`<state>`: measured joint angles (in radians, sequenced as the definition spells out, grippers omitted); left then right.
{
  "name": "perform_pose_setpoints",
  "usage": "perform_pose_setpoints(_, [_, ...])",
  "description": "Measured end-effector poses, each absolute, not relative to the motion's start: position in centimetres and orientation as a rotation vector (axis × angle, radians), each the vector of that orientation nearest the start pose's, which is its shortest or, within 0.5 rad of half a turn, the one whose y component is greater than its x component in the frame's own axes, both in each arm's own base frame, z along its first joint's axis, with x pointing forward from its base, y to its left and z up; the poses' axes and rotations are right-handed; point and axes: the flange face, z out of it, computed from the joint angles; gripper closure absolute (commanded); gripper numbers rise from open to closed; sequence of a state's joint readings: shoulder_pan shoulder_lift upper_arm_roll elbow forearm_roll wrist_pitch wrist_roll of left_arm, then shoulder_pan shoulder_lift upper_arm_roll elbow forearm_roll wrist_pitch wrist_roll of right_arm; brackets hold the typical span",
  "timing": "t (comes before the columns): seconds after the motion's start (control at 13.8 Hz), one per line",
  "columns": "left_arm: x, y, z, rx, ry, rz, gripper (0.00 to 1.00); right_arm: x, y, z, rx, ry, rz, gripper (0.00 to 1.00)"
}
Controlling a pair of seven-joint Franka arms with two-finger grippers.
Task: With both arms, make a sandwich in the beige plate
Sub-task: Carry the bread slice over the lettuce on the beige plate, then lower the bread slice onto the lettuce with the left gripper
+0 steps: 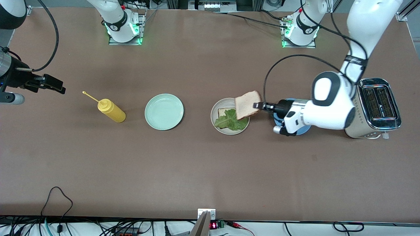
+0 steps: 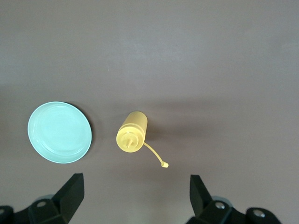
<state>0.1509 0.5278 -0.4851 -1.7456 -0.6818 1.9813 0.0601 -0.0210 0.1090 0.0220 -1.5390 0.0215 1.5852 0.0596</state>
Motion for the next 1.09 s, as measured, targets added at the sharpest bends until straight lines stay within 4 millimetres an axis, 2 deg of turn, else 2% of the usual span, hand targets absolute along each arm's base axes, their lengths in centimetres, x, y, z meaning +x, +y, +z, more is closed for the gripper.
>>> perform_pose_setpoints(0.22, [61.2,-23.1,26.8,2.275,0.122,-0.402,1.0,58.7,0.1,57.7,-3.114,0.098,0.104,0.0])
perform_pose_setpoints(0.43, [61.3,-23.9,24.1,2.246,0.207,-0.385,1.0,58.7,0.1,57.6,-3.113,0.098,0.107,0.0])
perform_pose_setpoints(0.8, [60.2,-25.9,22.7,2.156,0.243,-0.414,1.0,58.7,0.1,57.5,-3.113,0.098,0.109,0.0])
perform_pose_setpoints(0.94, [59.4,-26.6,22.2,2.15,0.177,-0.405,1.0,58.7,0.1,57.5,-3.113,0.098,0.109,0.0])
perform_pose_setpoints(1.09, [58.8,-26.3,21.5,2.151,0.098,-0.377,1.0,58.6,0.1,57.5,-3.113,0.098,0.109,0.0])
